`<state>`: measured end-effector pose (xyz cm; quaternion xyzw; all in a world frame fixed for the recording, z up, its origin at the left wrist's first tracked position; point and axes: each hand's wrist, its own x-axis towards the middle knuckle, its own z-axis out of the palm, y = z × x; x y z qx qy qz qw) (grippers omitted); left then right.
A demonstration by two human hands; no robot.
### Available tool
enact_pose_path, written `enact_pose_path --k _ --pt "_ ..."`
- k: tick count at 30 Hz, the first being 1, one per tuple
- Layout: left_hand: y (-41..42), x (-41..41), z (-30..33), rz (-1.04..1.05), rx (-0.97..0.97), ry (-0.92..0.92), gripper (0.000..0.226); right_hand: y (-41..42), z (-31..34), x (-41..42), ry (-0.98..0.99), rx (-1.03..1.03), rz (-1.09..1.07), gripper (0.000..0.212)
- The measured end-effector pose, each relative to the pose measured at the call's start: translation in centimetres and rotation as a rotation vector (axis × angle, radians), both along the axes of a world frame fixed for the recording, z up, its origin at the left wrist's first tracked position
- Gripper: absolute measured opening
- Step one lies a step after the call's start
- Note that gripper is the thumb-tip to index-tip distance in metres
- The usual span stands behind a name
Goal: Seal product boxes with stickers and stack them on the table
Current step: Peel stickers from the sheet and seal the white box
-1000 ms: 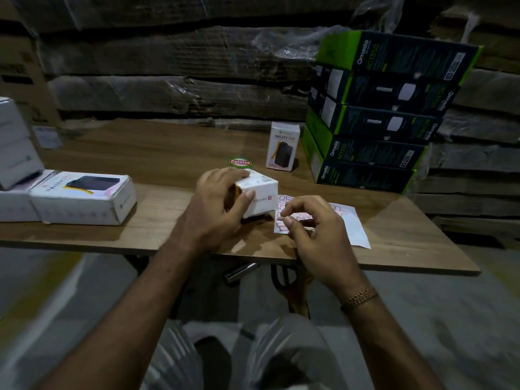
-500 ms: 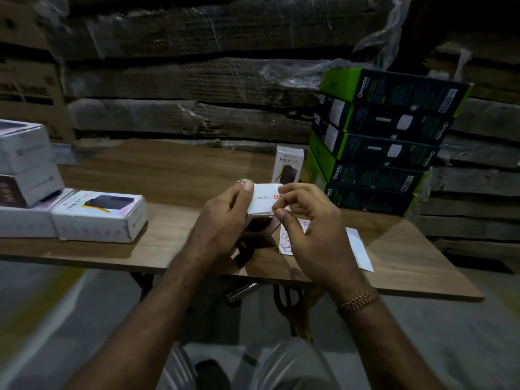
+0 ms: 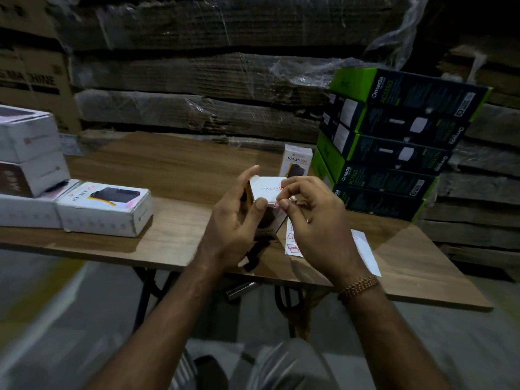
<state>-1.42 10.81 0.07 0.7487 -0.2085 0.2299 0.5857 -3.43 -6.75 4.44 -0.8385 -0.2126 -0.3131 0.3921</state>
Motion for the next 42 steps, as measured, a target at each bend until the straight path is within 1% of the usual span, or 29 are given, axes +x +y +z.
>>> enact_pose_path --k 4,9,17,34,42 --pt "-0.1 0.2 -0.1 0.038 -0.026 0.008 0.049 0.1 0.0 0.2 -0.017 -0.005 -0.008 0.010" --pt "-0.3 0.6 -0.2 0.028 -0.045 0.029 0.046 0.3 -0.1 0.2 -0.019 -0.001 -0.027 0.009" --pt "-0.4 0.9 -0.4 0.041 -0.040 0.009 0.048 0.6 -0.2 0.3 0.005 -0.017 -0.041 0.006" --pt "-0.4 1.2 -0.7 0.046 -0.028 -0.010 0.047 1.3 -0.7 0.8 -0.020 -0.012 -0.076 0.010" --pt "-0.4 1.4 -0.8 0.040 -0.035 0.010 0.048 1.7 -1.2 0.9 -0.040 0.036 -0.064 0.009"
